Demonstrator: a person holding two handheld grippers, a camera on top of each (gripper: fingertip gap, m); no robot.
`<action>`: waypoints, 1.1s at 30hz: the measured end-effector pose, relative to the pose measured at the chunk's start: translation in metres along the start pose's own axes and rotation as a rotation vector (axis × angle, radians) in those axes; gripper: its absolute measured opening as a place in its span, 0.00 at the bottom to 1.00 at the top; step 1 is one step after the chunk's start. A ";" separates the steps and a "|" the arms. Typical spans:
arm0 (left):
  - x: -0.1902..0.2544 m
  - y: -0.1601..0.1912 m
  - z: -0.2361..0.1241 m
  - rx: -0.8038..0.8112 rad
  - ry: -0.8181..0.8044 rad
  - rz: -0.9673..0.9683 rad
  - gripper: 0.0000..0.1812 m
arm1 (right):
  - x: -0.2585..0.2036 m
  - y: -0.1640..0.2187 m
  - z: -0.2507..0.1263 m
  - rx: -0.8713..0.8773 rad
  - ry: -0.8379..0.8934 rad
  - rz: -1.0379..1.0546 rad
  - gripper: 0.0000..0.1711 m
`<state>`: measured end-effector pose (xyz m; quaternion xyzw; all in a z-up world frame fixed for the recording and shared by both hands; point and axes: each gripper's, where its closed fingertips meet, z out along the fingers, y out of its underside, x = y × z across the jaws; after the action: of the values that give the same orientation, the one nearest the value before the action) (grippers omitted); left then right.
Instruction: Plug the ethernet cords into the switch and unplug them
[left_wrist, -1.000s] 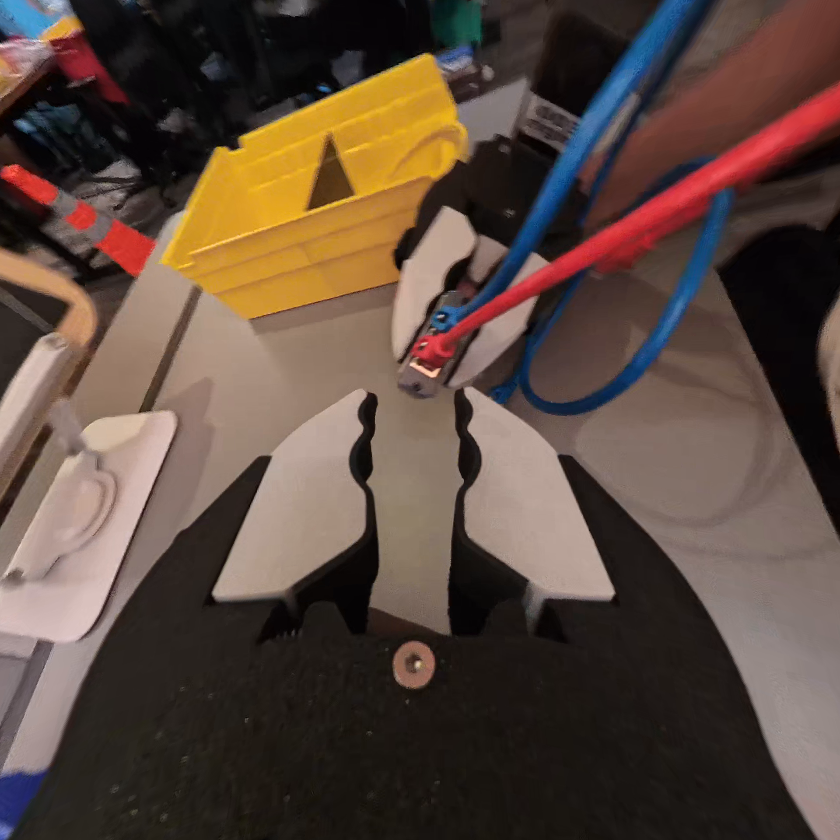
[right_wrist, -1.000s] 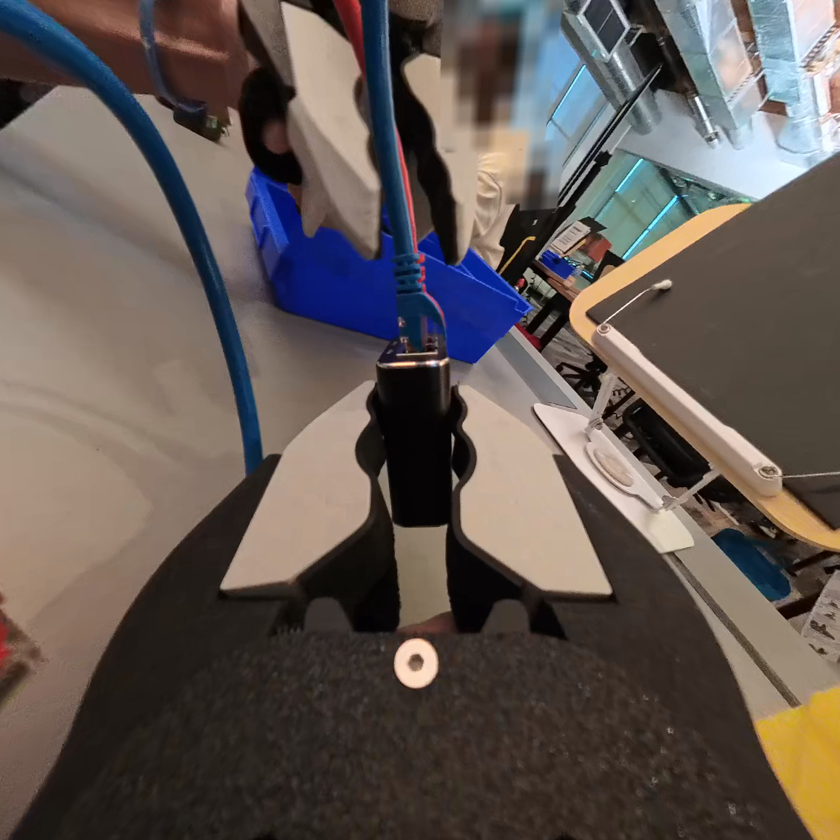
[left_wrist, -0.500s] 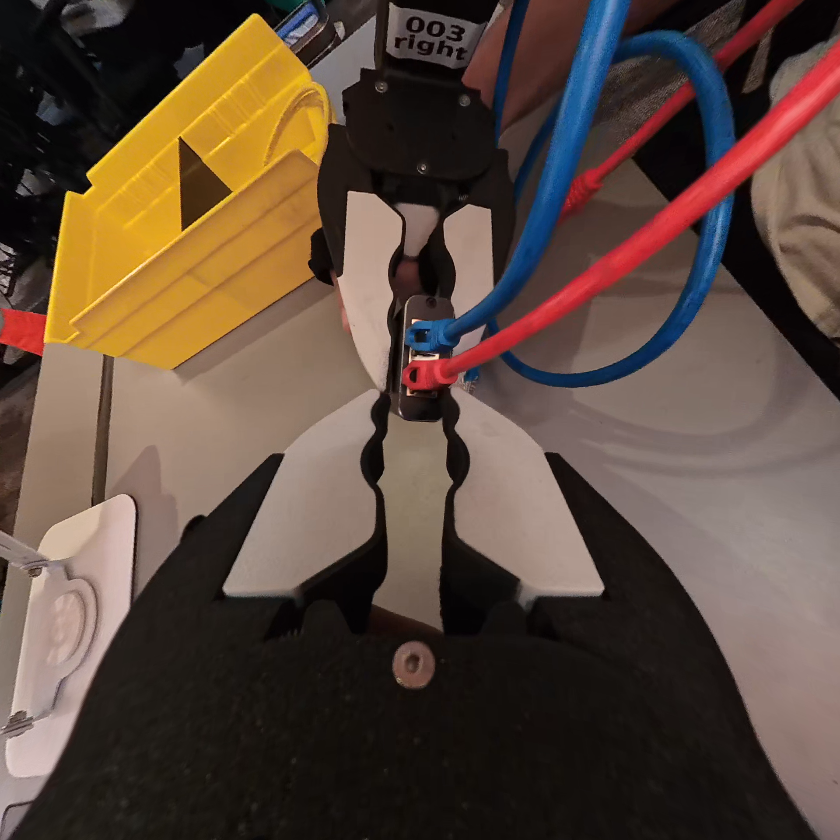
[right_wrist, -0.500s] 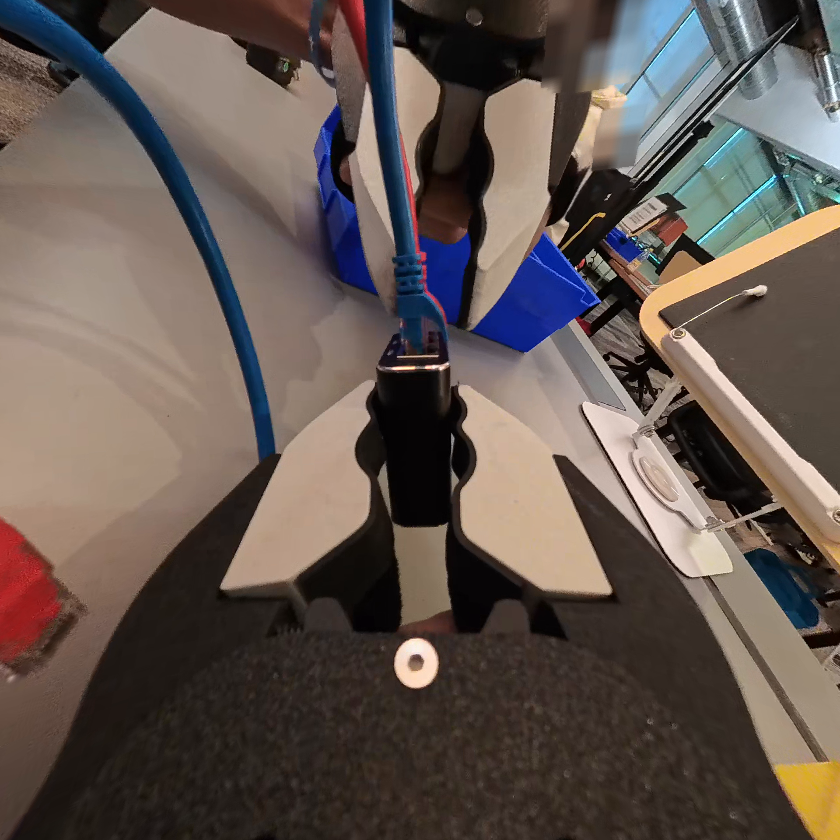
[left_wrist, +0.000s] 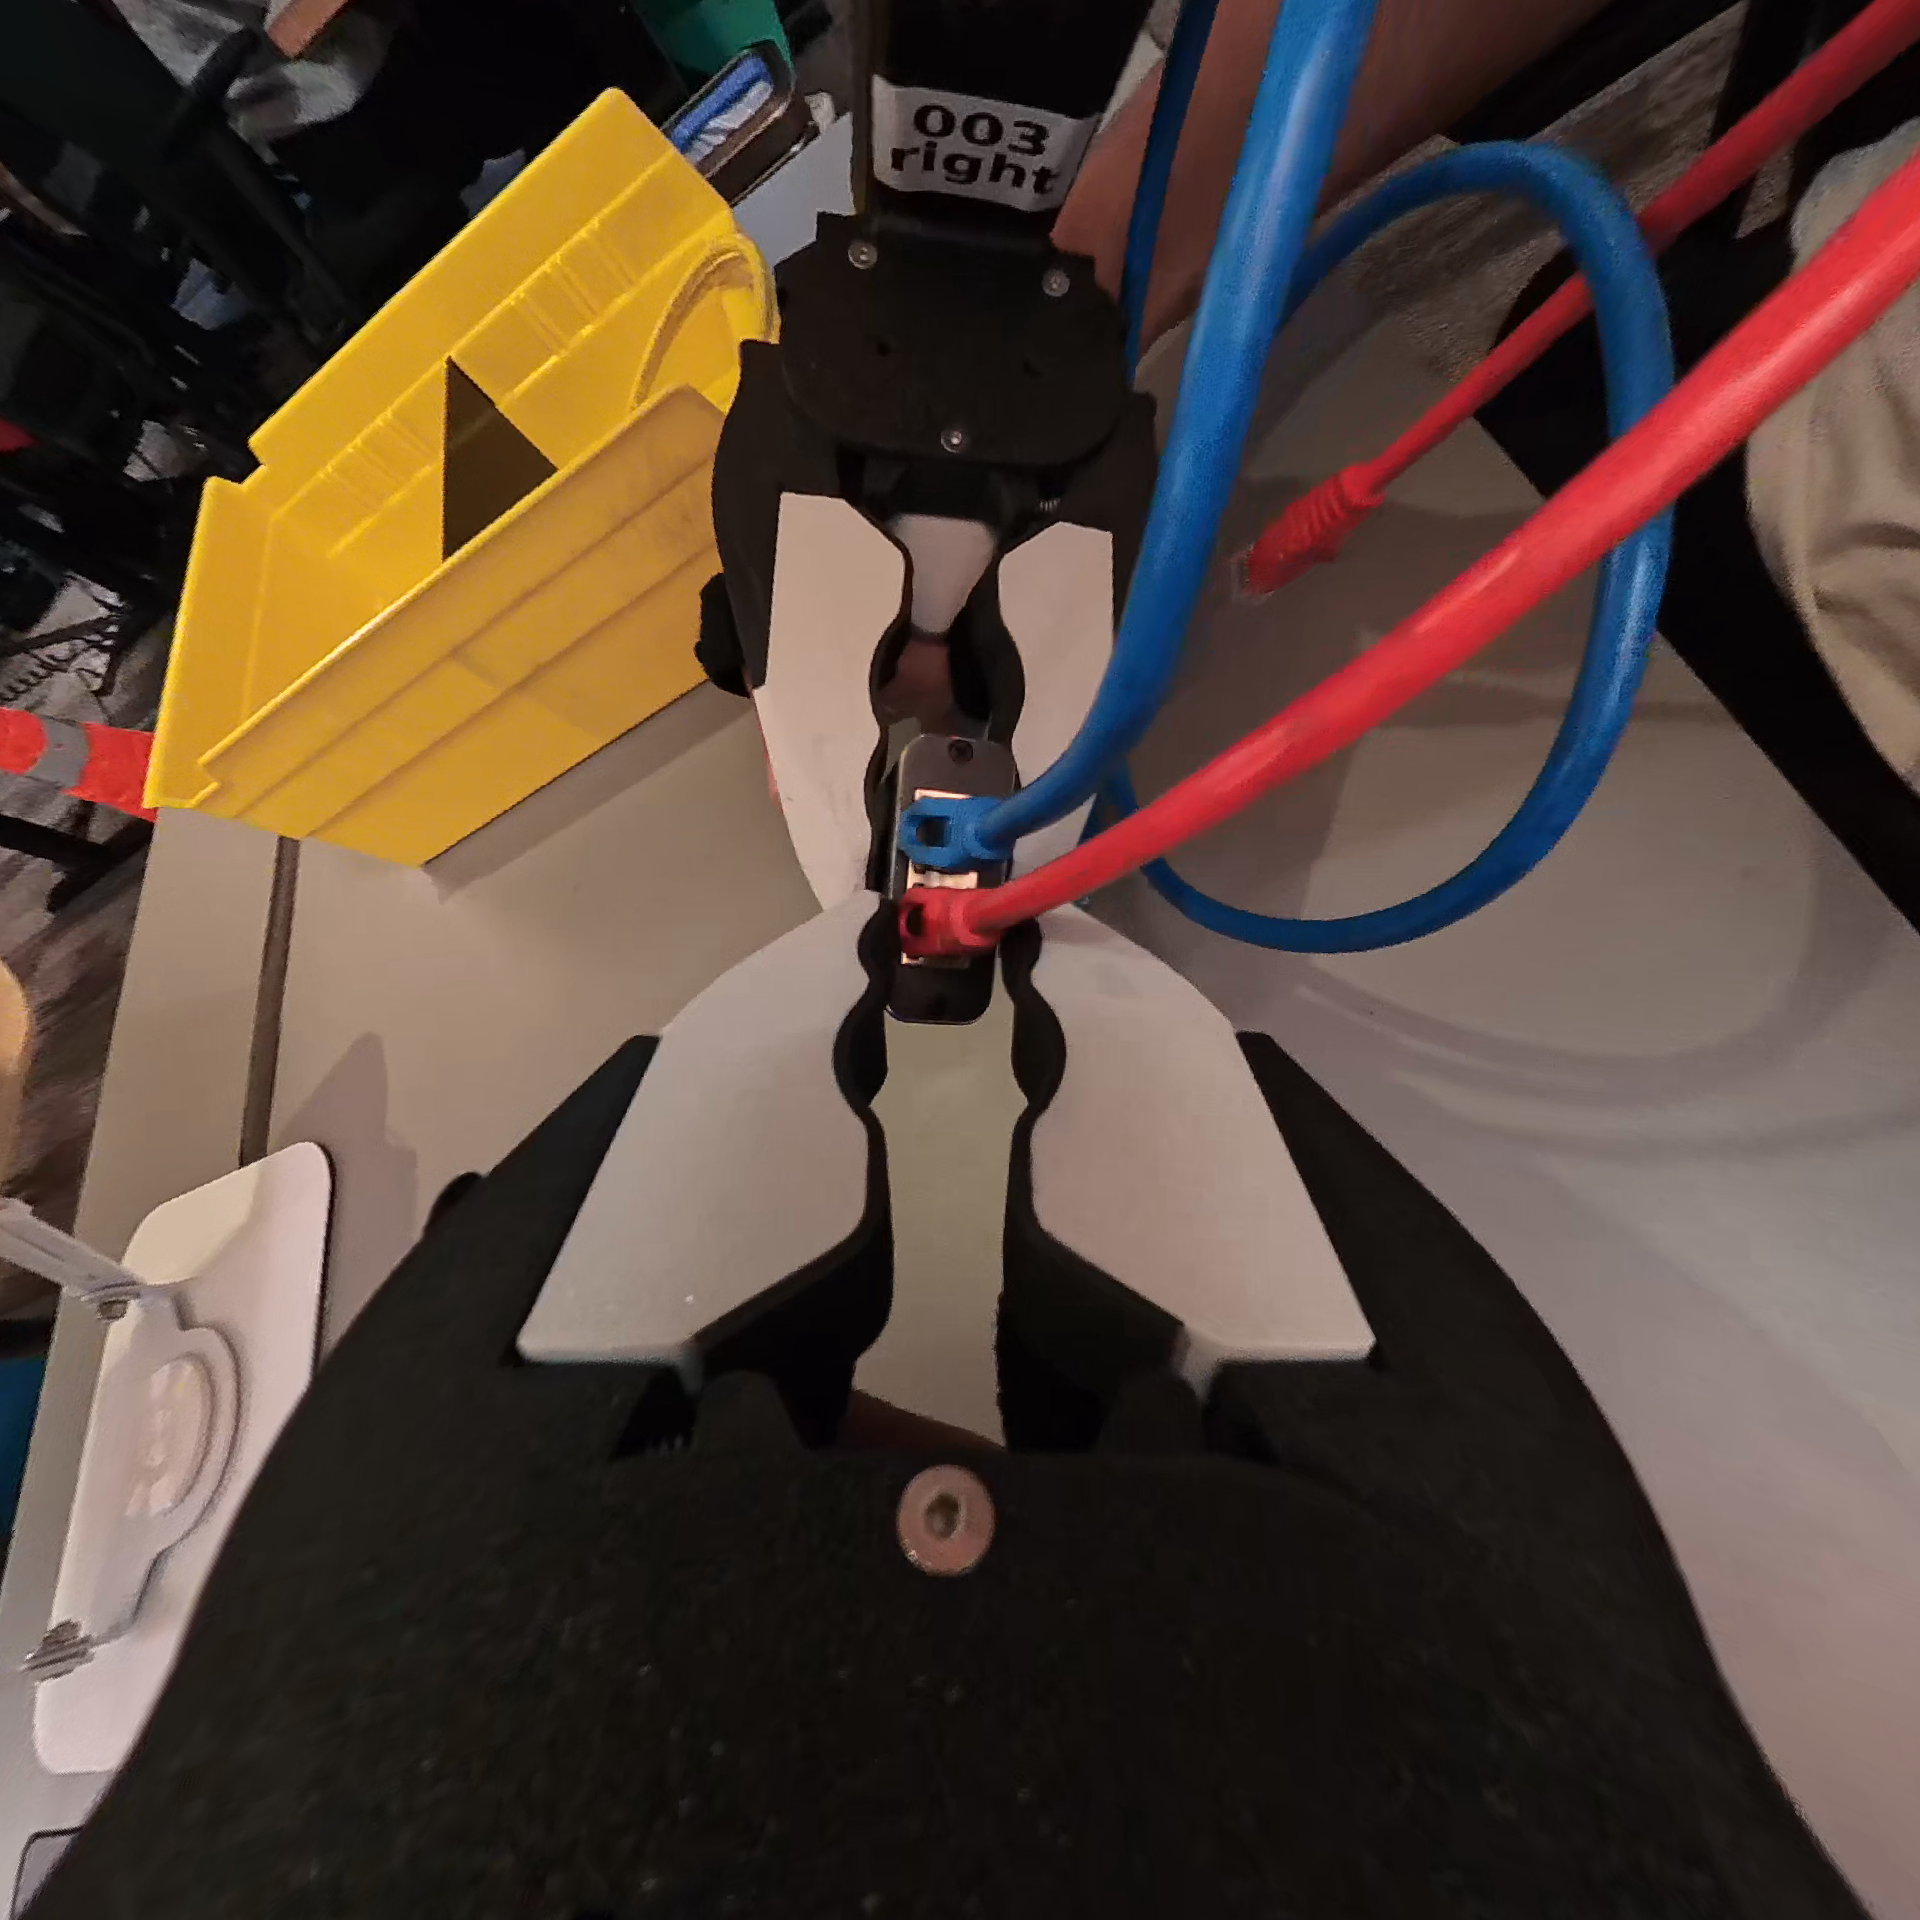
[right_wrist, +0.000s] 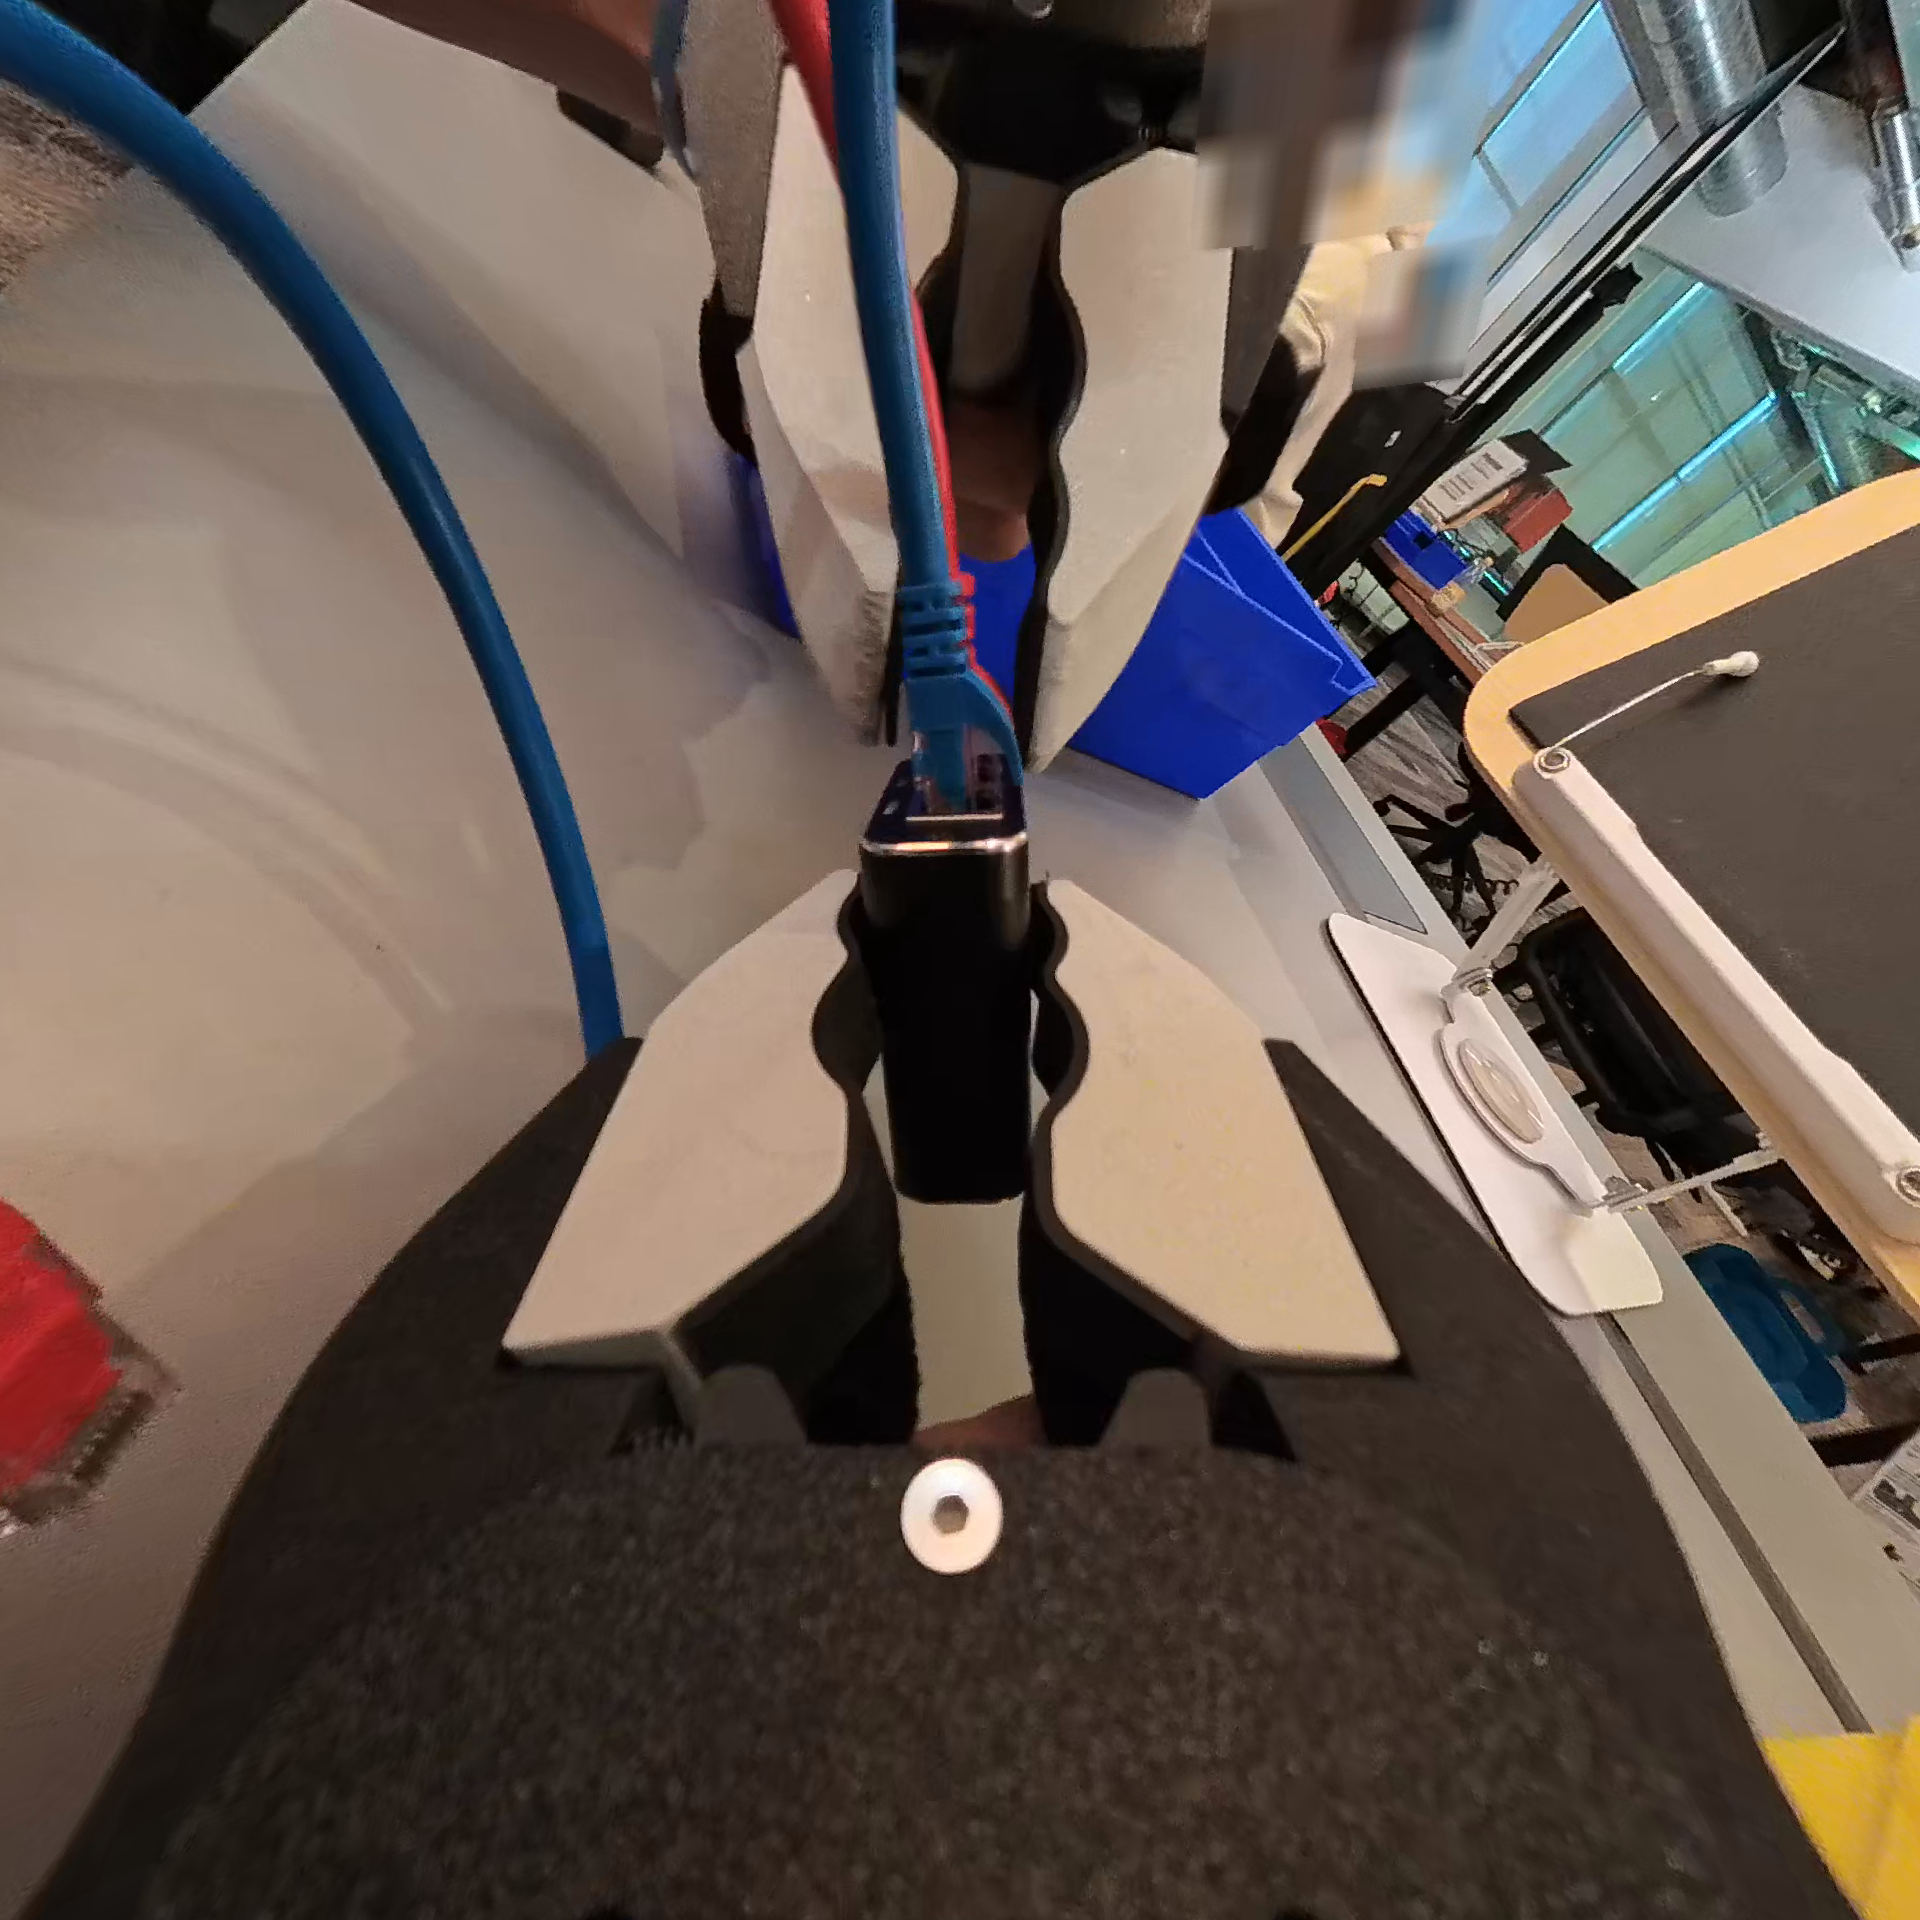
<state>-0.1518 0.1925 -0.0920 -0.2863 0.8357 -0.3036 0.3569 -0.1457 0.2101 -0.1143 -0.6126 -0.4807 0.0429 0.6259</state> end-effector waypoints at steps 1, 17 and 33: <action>-0.001 0.001 0.001 -0.003 -0.013 -0.001 0.10 | 0.001 0.001 0.000 -0.005 0.002 0.005 0.15; -0.012 0.010 0.010 -0.058 -0.095 -0.038 0.07 | 0.005 0.026 0.010 -0.175 -0.036 0.063 0.16; 0.009 0.025 0.018 -0.101 -0.003 -0.140 0.06 | -0.021 0.042 0.015 -0.300 -0.144 0.063 0.15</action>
<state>-0.1495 0.1970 -0.1243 -0.3622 0.8273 -0.2850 0.3212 -0.1445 0.2180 -0.1632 -0.7092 -0.5060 0.0340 0.4898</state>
